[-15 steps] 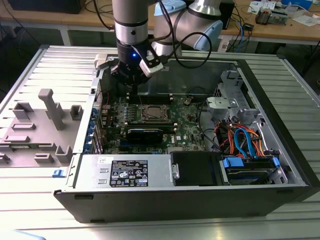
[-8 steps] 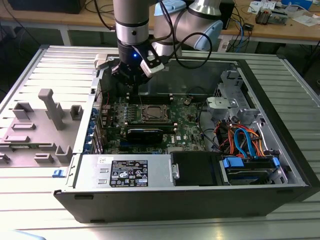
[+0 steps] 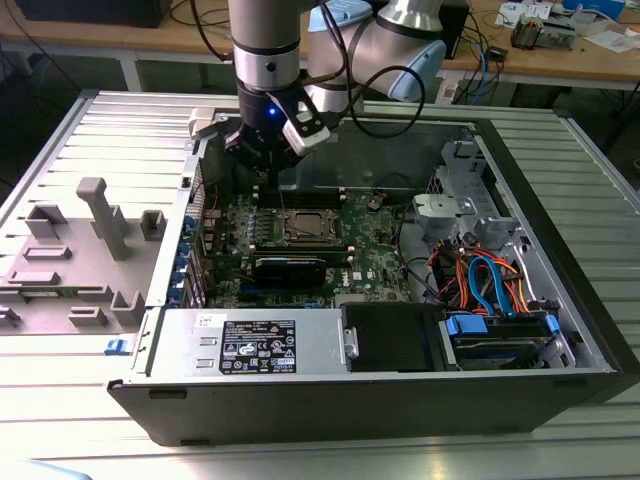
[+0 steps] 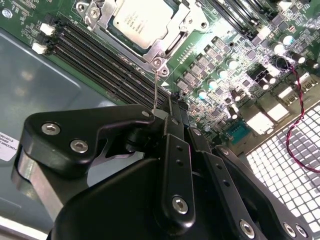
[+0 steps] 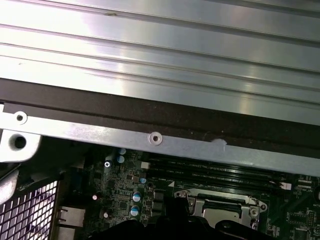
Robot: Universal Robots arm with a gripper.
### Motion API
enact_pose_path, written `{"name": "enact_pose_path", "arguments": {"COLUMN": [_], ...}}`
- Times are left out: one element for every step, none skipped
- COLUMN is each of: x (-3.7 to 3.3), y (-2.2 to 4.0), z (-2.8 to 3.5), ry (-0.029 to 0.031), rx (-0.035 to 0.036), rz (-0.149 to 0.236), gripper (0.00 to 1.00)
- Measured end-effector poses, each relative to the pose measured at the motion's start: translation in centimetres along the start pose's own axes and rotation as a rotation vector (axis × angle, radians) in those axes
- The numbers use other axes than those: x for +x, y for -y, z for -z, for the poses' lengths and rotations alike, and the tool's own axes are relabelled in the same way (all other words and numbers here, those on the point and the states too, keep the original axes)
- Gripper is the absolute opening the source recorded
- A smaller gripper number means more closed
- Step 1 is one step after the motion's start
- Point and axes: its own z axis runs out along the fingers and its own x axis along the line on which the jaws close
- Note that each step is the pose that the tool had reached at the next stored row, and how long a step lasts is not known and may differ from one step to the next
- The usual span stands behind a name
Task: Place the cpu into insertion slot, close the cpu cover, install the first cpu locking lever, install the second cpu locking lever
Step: 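Install the first cpu locking lever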
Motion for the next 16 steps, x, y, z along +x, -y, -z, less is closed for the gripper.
{"name": "enact_pose_path", "arguments": {"x": [-0.02,-0.05,-0.07,-0.11,-0.13,-0.15,-0.19,-0.24,-0.26,-0.28,-0.31,-0.32,-0.35,-0.36,-0.38,-0.4], "y": [0.0,0.01,0.01,0.02,0.02,0.02,0.03,0.04,0.04,0.05,0.05,0.05,0.06,0.06,0.06,0.07], "z": [-0.01,-0.02,-0.02,-0.03,-0.04,-0.05,-0.06,-0.07,-0.08,-0.09,-0.1,-0.1,-0.11,-0.12,-0.13,-0.13], "ry": [0.0,0.0,0.0,0.0,0.0001,0.0,0.0,0.0,0.0,0.0,0.0,0.0,0.0,0.0,0.0,0.0], "rx": [0.0,0.0,0.0,0.0,0.0,0.0,0.0,0.0,0.0,0.0,0.0,0.0,0.0,0.0,0.0,0.0], "rz": [0.0,0.0,0.0,0.0,0.0,0.0,0.0,0.0,0.0,0.0,0.0,0.0,0.0,0.0,0.0,0.0], "gripper": [0.11,0.11,0.11,0.11,0.11,0.11,0.11,0.11,0.11,0.11,0.11,0.11,0.11,0.11,0.11,0.11]}}
